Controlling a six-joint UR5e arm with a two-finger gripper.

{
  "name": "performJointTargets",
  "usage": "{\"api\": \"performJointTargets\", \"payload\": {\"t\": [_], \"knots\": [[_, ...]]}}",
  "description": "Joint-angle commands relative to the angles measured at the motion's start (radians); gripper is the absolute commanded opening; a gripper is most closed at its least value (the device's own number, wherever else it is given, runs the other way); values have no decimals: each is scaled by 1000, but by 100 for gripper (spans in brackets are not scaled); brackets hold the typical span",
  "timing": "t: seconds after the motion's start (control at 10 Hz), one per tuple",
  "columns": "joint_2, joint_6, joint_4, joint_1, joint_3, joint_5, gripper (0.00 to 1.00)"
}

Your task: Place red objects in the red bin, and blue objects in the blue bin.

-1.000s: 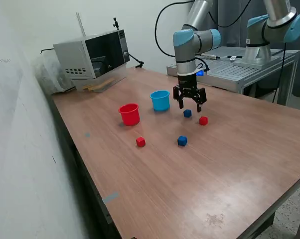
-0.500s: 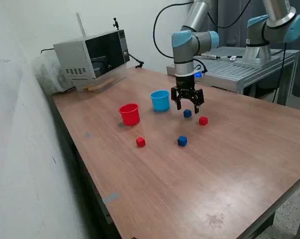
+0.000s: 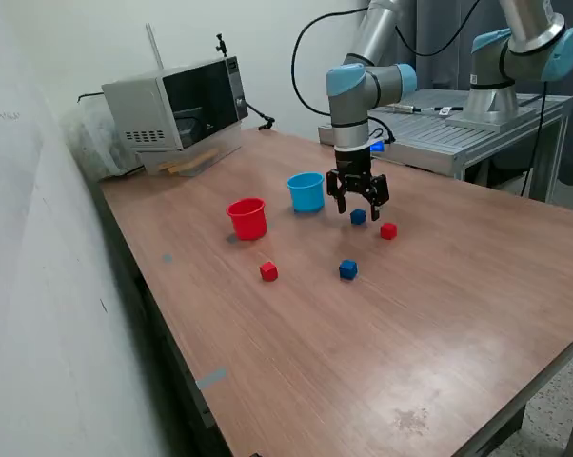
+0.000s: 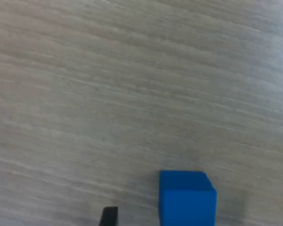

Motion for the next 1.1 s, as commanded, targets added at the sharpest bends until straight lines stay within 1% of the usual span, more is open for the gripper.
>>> {"api": "performJointTargets", "payload": {"t": [0.0, 0.3, 0.4, 1.0], "knots": [[3, 0, 1, -7, -1, -2, 100], [3, 0, 1, -28, -8, -2, 100], [3, 0, 1, -40, -7, 0, 0], [0, 0, 8, -40, -1, 0, 0]]}}
